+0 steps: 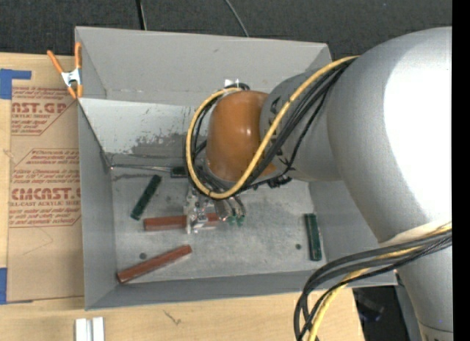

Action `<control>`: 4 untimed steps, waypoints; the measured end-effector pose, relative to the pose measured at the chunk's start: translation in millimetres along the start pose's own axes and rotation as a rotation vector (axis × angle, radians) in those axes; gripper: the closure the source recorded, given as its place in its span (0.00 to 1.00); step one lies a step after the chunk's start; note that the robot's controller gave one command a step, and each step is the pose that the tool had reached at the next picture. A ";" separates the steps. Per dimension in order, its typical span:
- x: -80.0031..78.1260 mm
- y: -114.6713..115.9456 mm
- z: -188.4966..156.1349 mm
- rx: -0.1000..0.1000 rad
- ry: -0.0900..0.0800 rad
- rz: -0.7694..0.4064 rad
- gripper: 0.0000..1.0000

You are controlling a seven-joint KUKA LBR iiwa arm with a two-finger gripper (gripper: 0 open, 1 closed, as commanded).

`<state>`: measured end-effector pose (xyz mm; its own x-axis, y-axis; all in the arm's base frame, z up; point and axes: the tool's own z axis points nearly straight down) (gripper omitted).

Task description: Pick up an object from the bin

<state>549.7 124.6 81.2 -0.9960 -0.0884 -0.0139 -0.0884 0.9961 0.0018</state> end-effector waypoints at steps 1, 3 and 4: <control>-19.4 46.8 -15.2 0.000 -0.005 -0.072 1.00; -33.3 58.6 -64.5 0.000 0.010 -0.084 1.00; -21.7 53.5 -119.3 0.002 0.019 -0.098 1.00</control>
Offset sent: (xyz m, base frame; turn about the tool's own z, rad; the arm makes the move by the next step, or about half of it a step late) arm -0.0210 0.0206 0.1455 -0.1261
